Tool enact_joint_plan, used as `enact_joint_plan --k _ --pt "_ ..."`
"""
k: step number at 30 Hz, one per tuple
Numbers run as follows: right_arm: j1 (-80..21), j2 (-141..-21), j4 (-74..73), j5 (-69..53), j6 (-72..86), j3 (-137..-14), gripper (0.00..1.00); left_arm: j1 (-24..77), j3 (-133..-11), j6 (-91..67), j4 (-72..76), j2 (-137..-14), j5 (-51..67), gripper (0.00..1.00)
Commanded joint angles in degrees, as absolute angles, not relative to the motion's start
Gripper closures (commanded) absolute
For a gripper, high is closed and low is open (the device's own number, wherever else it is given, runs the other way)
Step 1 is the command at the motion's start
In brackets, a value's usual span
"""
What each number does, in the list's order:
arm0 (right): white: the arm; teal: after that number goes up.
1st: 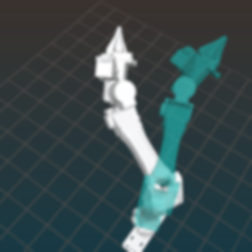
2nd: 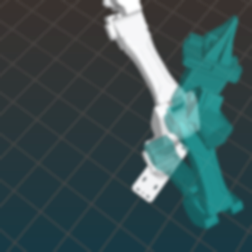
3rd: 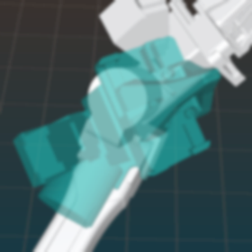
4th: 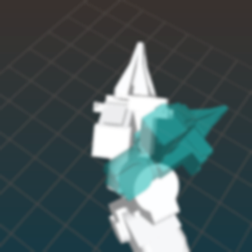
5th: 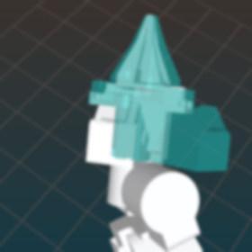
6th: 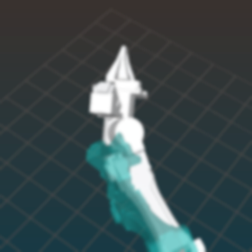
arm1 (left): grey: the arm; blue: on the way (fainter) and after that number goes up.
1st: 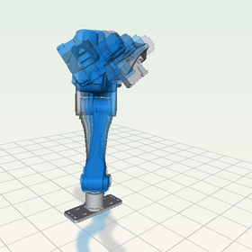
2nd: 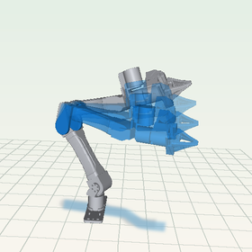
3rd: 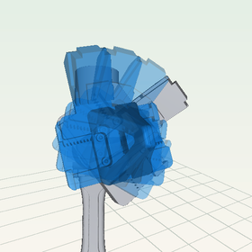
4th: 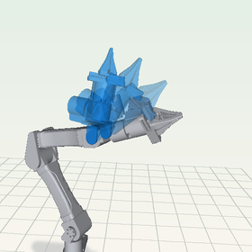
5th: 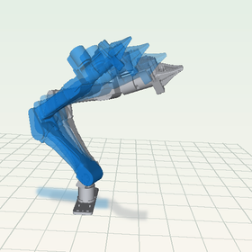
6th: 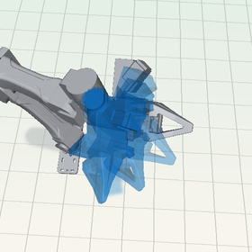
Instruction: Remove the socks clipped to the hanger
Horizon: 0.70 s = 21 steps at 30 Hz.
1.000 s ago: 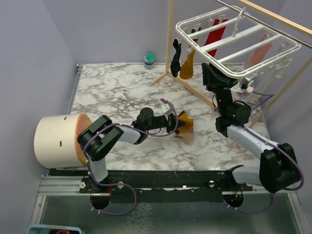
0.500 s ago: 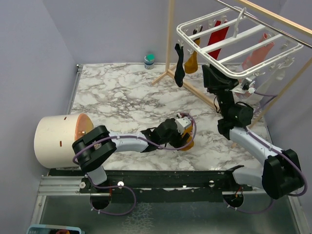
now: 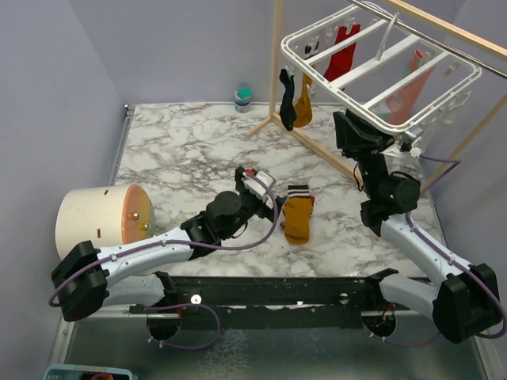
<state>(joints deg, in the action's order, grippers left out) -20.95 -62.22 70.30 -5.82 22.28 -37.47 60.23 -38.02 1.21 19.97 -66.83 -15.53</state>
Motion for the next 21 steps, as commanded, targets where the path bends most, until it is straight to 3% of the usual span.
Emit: enact_joint_plan --k 1,6,14,21 --pt "-21.31 -61.86 67.80 -6.75 21.97 -36.30 0.72 53.29 -38.36 3.30 32.18 -70.77 -20.48 0.01" --pt "-21.28 -61.67 67.33 -7.46 22.72 -36.62 0.72 45.27 -41.60 0.83 43.57 -80.80 -10.41 0.01" --pt "-21.28 -59.22 63.73 -8.17 21.74 -37.57 0.72 43.66 -54.22 7.15 49.03 -94.91 -3.04 0.01" --pt "-21.27 -58.46 62.75 -8.40 21.52 -37.57 0.72 41.71 -60.43 7.20 54.36 -104.26 -3.71 0.01"
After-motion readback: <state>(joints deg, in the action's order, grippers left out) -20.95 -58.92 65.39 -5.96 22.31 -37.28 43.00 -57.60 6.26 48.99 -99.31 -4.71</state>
